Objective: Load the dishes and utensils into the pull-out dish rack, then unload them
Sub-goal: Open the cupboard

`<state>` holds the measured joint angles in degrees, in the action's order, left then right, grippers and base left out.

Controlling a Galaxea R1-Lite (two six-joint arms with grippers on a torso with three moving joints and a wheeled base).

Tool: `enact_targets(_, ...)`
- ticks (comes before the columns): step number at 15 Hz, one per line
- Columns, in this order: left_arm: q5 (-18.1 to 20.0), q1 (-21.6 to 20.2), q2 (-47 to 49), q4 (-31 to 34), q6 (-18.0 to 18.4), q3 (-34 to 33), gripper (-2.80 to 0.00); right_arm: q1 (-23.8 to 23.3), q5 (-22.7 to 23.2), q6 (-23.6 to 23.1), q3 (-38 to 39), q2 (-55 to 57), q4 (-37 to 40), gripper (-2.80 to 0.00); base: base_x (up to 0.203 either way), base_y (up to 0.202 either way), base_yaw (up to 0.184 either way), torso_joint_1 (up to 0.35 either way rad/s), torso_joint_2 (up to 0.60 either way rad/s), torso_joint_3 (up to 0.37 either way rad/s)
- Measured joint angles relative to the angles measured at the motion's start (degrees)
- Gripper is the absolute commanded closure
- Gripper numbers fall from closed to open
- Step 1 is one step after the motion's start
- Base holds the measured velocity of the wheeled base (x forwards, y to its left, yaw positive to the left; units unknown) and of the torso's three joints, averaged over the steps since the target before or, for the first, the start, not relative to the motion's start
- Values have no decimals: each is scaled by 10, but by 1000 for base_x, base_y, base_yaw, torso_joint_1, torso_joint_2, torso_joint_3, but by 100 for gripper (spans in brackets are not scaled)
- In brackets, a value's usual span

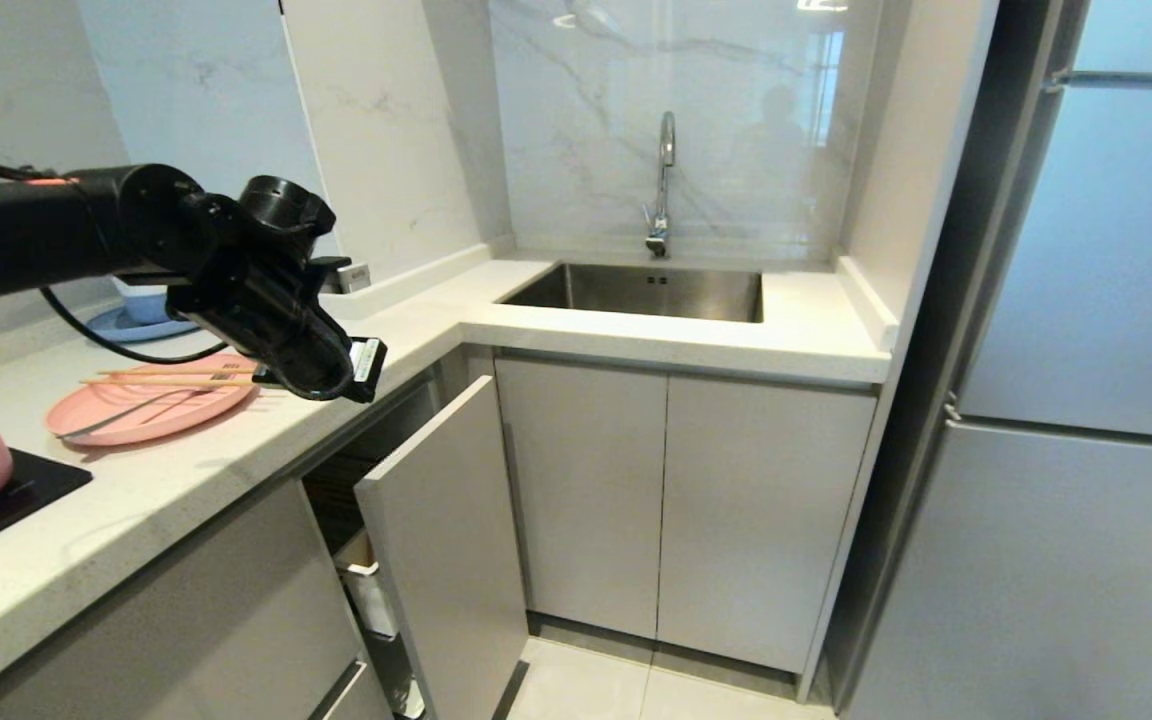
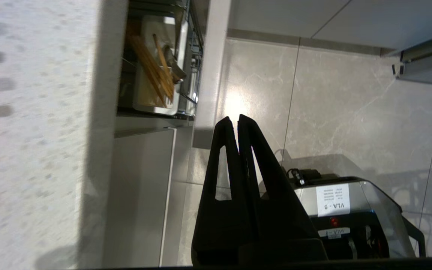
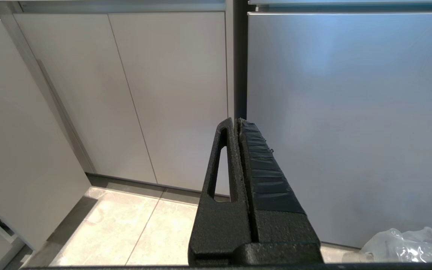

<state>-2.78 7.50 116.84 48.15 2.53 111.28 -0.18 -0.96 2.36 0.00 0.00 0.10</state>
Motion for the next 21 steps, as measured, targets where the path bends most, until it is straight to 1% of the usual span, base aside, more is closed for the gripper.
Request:
enact_targets(4, -3, 11, 29, -1, -1, -5, 0, 0, 0, 0, 0, 0, 0, 0, 0, 0, 0, 0, 0, 0)
enact_targets(5, -7, 13, 35, -1, 0, -5, -280, 0, 0, 0, 0, 0, 0, 0, 0, 0, 0, 0, 0, 0)
enact_targets(9, -19, 14, 60, -12, 0, -3, -280, 0, 0, 0, 0, 0, 0, 0, 0, 0, 0, 0, 0, 0)
enact_targets(18, -18, 18, 118, -35, -1, -1, -280, 0, 0, 0, 0, 0, 0, 0, 0, 0, 0, 0, 0, 0)
enact_targets(21, -19, 26, 135, -36, -1, -1, -280, 0, 0, 0, 0, 0, 0, 0, 0, 0, 0, 0, 0, 0)
